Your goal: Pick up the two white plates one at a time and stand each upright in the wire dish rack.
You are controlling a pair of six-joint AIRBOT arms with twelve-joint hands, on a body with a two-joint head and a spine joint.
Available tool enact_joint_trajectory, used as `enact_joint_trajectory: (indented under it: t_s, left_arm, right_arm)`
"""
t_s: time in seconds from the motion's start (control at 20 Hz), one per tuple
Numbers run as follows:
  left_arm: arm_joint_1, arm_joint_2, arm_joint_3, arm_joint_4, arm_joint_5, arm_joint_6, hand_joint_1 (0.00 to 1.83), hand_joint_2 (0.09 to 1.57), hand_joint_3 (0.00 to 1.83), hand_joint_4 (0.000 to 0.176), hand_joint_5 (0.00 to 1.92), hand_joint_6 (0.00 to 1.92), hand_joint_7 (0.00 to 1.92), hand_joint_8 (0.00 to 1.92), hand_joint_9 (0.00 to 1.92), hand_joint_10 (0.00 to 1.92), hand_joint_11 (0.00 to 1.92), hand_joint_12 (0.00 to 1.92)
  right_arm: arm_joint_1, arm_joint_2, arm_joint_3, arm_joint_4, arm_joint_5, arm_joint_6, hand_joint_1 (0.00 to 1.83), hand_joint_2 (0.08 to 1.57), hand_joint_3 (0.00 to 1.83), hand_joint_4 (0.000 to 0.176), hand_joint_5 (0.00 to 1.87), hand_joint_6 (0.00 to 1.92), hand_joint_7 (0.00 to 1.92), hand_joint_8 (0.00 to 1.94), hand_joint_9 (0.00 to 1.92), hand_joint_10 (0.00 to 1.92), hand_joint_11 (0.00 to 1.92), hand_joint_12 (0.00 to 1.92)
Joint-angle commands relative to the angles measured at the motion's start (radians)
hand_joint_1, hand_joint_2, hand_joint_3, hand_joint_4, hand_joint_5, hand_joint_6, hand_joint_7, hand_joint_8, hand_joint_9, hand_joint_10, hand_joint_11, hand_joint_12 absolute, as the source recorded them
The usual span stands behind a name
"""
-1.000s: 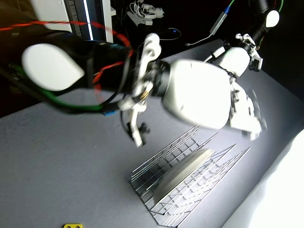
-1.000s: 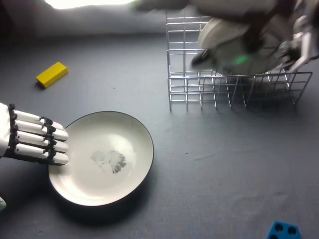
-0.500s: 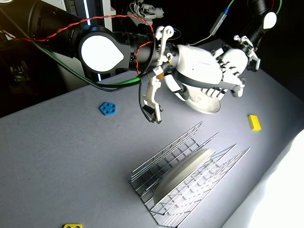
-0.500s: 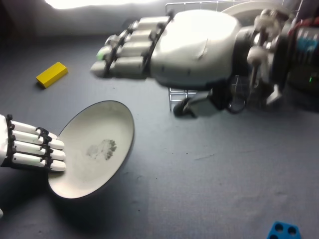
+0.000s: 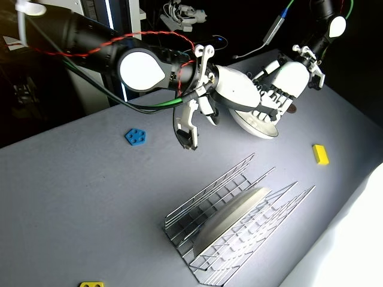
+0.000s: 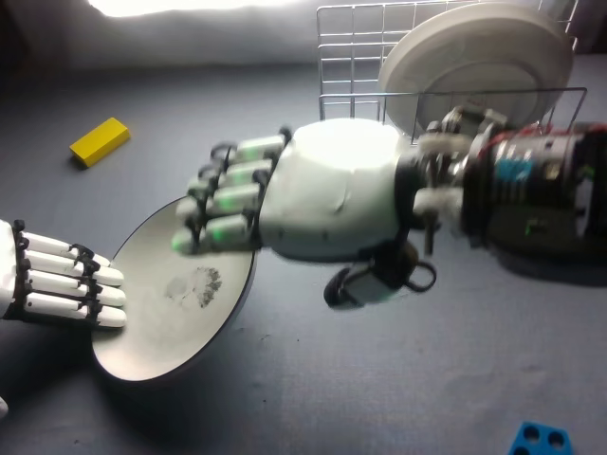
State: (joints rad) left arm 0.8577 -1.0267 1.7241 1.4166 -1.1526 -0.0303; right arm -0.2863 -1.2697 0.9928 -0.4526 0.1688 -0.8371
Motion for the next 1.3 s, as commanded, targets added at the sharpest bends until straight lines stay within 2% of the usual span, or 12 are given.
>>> enact_joint_trajectory:
  t_s: [0.0,0.1,0.25,0.45,0.8,1.1,1.25]
  left_arm:
    - [0.005,-0.012,-0.007,0.01,-0.057,-0.003,0.0,1.18,0.0,0.0,0.01,0.0,0.02,0.0,0.01,0.0,0.0,0.04]
    - [0.006,-0.012,-0.007,0.01,-0.057,-0.003,0.0,1.18,0.0,0.0,0.01,0.0,0.01,0.0,0.0,0.0,0.01,0.01]
    - [0.006,-0.013,-0.006,0.01,-0.057,-0.003,0.0,1.18,0.0,0.0,0.04,0.01,0.03,0.01,0.02,0.01,0.01,0.01]
    - [0.006,-0.014,-0.004,0.01,-0.057,-0.003,0.0,1.18,0.0,0.0,0.02,0.0,0.02,0.0,0.0,0.0,0.0,0.0]
    - [0.007,-0.016,-0.003,0.01,-0.057,-0.003,0.0,1.18,0.0,0.0,0.03,0.0,0.03,0.01,0.02,0.01,0.02,0.01]
    - [0.007,-0.019,0.0,0.01,-0.057,-0.003,0.0,1.18,0.0,0.0,0.03,0.01,0.04,0.01,0.03,0.01,0.01,0.0]
    - [0.007,-0.02,0.001,0.01,-0.057,-0.003,0.0,1.18,0.0,0.0,0.01,0.0,0.02,0.0,0.0,0.0,0.0,0.0]
  right_arm:
    - [0.007,-0.001,0.001,0.006,0.105,-0.006,1.29,0.91,0.0,0.0,0.2,0.01,0.13,0.01,0.11,0.01,0.0,0.6]
    - [-0.002,-0.034,0.022,0.006,0.105,-0.009,1.27,0.9,0.0,0.0,0.22,0.01,0.15,0.01,0.13,0.01,0.0,0.63]
    - [-0.007,-0.095,0.081,0.006,0.105,-0.009,1.26,0.91,0.0,0.0,0.21,0.0,0.15,0.0,0.12,0.0,0.0,0.54]
    - [-0.008,-0.161,0.135,0.006,0.105,-0.009,1.27,0.91,0.0,0.0,0.23,0.01,0.17,0.0,0.14,0.01,0.0,0.61]
    - [-0.028,-0.277,0.262,0.006,0.121,-0.009,1.27,0.95,0.01,0.0,0.21,0.0,0.17,0.0,0.13,0.0,0.0,0.53]
    - [-0.037,-0.335,0.344,0.007,0.149,-0.007,1.26,0.93,0.0,0.0,0.23,0.0,0.18,0.0,0.15,0.0,0.0,0.57]
    - [-0.033,-0.342,0.347,0.007,0.154,-0.007,1.3,0.92,0.0,0.0,0.27,0.01,0.23,0.01,0.2,0.01,0.0,0.73]
